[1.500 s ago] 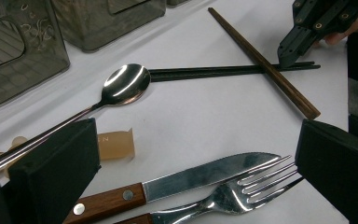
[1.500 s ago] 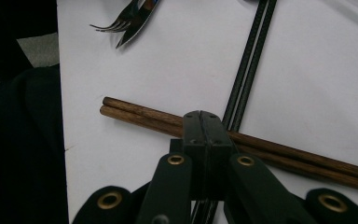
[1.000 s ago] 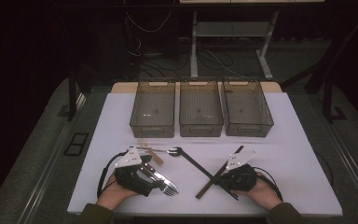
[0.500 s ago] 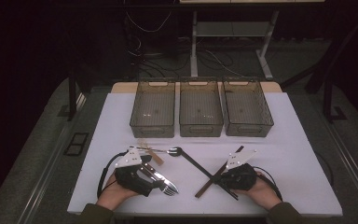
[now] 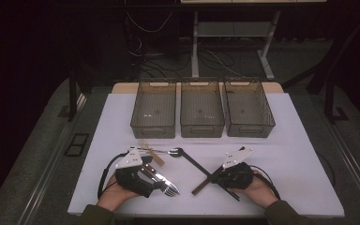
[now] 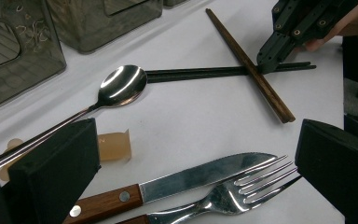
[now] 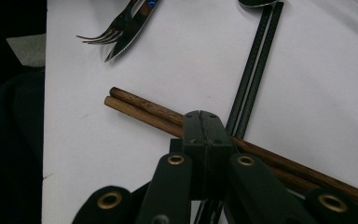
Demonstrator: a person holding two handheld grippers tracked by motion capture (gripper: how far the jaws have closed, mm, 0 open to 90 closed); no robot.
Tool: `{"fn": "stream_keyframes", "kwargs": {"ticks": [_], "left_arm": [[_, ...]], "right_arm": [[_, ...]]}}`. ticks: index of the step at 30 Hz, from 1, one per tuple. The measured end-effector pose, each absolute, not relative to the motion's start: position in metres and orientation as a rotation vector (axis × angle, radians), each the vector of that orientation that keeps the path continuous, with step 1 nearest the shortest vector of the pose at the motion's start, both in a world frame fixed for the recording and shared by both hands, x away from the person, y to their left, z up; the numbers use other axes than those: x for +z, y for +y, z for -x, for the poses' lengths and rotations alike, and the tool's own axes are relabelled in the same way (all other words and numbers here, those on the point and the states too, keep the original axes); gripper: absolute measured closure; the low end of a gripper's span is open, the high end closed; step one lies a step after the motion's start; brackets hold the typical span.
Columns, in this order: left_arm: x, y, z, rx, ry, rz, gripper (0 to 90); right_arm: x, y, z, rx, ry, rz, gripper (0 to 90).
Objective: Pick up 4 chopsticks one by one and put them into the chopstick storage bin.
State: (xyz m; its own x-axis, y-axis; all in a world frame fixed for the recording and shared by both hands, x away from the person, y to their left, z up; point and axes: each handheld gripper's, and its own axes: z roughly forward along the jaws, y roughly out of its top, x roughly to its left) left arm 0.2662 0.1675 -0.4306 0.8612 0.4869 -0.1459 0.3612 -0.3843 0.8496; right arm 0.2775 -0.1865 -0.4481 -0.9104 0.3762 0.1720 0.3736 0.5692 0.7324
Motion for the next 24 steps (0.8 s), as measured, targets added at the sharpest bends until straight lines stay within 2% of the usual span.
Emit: {"fn": "stream_keyframes", "kwargs": {"ticks": [24], "left_arm": [[-0.431, 0.167, -0.266, 0.153, 0.619, -2.012, 0.0]], "right_arm": [[-0.45, -0.173, -0.289, 1.309, 2.769, -0.658, 89.9]]}}
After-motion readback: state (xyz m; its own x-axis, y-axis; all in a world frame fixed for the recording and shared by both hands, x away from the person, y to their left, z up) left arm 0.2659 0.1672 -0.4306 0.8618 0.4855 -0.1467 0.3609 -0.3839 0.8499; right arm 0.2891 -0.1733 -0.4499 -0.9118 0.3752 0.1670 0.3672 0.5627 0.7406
